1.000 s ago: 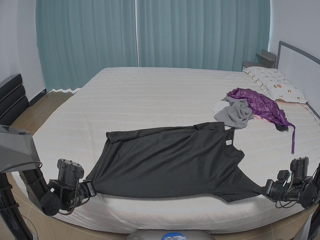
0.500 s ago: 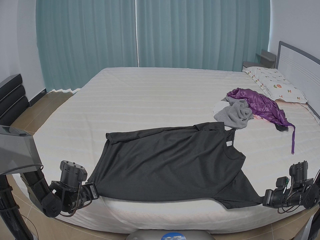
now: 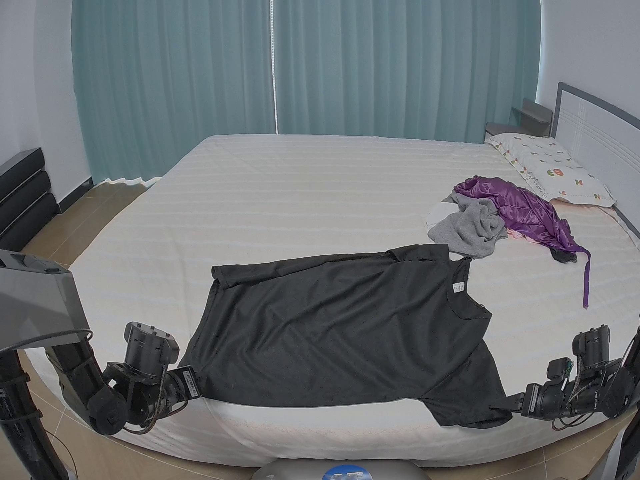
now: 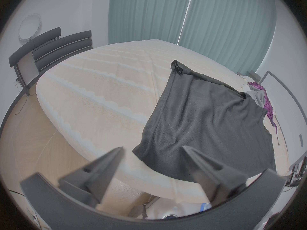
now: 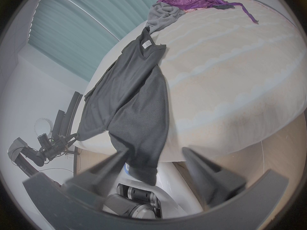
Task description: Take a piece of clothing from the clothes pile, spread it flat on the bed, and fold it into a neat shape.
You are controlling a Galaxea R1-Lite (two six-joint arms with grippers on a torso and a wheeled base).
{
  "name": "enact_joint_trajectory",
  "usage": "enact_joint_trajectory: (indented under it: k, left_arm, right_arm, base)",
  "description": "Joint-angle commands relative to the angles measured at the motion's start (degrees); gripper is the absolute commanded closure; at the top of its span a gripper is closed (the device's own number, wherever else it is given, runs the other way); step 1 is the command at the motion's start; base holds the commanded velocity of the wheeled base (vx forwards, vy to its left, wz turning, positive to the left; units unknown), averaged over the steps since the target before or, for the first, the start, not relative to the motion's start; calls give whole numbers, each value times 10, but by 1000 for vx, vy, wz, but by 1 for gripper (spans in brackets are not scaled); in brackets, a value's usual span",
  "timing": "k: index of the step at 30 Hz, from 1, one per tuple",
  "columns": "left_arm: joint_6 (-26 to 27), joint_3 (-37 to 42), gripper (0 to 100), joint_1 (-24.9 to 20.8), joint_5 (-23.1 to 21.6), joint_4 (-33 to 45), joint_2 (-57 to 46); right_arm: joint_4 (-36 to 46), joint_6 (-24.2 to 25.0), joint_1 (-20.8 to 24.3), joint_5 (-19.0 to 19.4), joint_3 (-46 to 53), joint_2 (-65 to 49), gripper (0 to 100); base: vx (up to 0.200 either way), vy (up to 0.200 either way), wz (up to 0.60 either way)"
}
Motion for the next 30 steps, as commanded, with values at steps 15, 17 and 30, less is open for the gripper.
enact_joint_trajectory:
  k: [15, 17, 30]
  left_arm:
    - [-60, -44, 0, 37, -30, -1, -63]
    - [-62, -46, 0, 39, -33, -1, -64]
    - [-63, -45, 0, 38, -37, 0, -62]
  right_arm:
    - [-95, 37, -37, 25, -2, -19, 0]
    - [-96, 48, -39, 31, -2, -31, 0]
    - [6, 46, -46, 32, 10, -90, 0]
  base:
    - [0, 0, 0]
    - [0, 0, 0]
    - [0, 0, 0]
